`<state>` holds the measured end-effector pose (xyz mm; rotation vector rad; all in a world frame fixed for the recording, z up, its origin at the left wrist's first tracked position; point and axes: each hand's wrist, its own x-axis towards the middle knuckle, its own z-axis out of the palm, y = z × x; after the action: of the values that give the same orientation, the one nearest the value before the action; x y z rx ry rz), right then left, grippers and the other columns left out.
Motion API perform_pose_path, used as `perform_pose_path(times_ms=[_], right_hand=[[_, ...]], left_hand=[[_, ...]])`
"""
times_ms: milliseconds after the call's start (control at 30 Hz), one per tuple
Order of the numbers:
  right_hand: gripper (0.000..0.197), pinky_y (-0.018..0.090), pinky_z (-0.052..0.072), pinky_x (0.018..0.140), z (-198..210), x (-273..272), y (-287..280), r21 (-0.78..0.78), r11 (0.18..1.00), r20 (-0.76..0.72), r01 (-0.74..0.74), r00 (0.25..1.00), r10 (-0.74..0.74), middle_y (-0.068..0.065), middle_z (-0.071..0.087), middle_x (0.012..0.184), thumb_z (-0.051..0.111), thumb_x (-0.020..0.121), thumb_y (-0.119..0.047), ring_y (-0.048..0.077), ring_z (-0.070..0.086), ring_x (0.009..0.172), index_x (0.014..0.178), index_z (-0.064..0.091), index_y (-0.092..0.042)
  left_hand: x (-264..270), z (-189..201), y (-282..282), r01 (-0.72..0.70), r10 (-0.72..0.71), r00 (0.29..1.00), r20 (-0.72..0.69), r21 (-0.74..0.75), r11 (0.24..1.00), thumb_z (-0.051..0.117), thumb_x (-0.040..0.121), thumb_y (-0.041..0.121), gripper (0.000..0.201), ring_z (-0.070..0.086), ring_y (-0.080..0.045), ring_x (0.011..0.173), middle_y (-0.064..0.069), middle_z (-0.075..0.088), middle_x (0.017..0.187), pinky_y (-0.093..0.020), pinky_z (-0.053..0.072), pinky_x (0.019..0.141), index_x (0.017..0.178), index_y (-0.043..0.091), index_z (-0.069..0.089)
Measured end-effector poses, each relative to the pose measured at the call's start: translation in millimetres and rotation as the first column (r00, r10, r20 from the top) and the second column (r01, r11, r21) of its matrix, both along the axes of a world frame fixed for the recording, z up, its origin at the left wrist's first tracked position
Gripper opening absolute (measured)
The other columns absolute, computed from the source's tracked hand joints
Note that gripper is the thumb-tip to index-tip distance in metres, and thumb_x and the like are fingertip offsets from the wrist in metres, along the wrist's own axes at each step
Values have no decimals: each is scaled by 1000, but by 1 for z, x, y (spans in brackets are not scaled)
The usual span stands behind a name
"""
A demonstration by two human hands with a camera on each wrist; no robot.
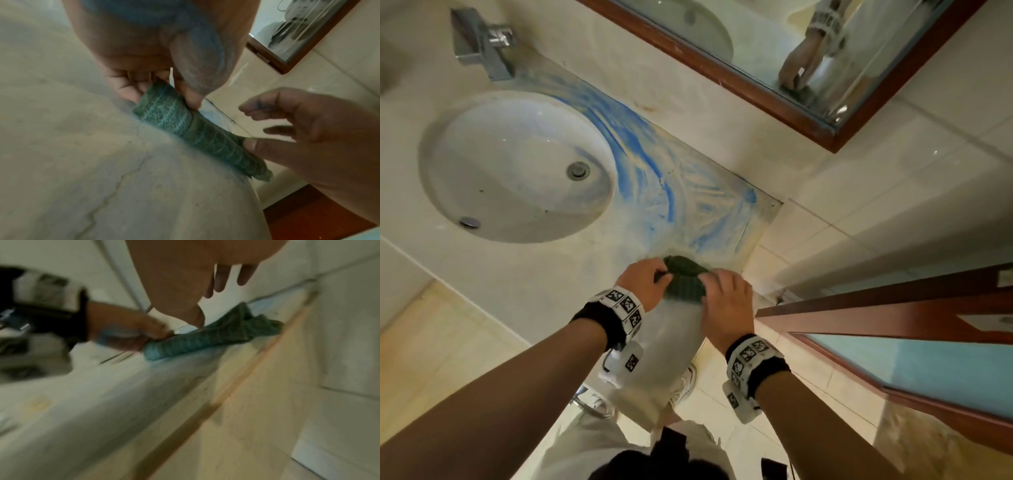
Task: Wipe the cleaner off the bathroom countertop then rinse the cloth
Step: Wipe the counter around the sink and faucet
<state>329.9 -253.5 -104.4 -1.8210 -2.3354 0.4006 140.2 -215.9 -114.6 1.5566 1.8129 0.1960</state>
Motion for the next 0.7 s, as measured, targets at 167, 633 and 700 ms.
perform_pose_path(times_ms=[167,633,700], right_hand=[[63,53,27,114,-16,-24,-14,-284,947,128,-152,972,195,14,47,145,21,95,-47,33,41,137,140,49,-13],[69,51,-3,120,-30,-12,57,-354,911,171,-212,943,285,3,0,164,16,97,-57,25,-5,150,156,12,-21],[71,53,2,120,-27,2,33,-343,902,146,-260,934,325,5,5,163,13,95,-58,27,0,150,155,18,-19]], left_hand=[[-14,6,4,-15,27,968,-249,51,999,48,94,22,33,45,-29,119,-5,47,130,-43,45,95,126,28,55],[-63,-10,28,71,-167,906,-390,-250,966,59,85,59,94,-9,-32,148,2,-17,162,-56,23,115,155,35,-1],[-66,-4,25,36,-142,903,-406,-258,966,63,78,66,106,-12,-33,148,1,-21,161,-60,21,114,154,36,-5]])
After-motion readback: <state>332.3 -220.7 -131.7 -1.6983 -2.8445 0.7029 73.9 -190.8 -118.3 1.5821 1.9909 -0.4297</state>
